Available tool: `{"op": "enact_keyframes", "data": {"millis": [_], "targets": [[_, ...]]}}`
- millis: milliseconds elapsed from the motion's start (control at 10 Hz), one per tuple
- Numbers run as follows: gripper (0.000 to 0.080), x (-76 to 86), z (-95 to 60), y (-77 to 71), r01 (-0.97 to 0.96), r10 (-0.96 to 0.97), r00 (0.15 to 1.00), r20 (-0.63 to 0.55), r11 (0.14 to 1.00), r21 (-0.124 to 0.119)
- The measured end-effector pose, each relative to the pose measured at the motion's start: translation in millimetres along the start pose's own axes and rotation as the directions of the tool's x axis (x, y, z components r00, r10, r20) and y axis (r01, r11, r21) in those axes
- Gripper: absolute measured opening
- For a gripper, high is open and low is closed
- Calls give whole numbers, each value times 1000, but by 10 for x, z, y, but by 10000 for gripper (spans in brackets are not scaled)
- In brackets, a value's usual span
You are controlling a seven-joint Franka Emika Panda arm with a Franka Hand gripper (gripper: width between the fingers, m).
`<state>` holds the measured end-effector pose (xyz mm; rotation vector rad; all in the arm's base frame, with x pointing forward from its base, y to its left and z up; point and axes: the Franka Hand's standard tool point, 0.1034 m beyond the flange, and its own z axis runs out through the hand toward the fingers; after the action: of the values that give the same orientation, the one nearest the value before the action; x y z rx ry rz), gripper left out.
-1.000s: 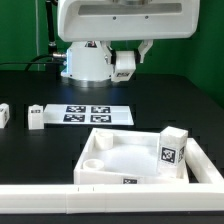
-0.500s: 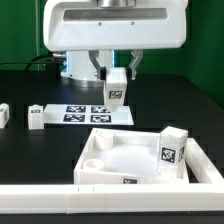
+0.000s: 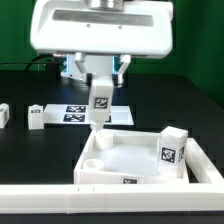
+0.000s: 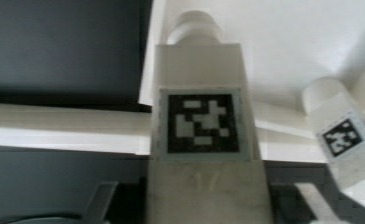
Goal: Assemble square table
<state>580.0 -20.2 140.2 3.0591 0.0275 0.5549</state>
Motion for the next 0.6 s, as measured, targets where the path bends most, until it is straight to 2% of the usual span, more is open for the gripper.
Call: {"op": "enact_keyframes", "data": {"millis": [100,200,400,600], "targets": [[286,148,51,68,-20,20,1000,-11,1000,-7],[286,225,118,137,-6,6,1000,-18,1000,-19],[286,203,119,108,-3,3,1000,-14,1000,-16],[286,221,126,133,-2,1,999,-45,1000,-27]]}}
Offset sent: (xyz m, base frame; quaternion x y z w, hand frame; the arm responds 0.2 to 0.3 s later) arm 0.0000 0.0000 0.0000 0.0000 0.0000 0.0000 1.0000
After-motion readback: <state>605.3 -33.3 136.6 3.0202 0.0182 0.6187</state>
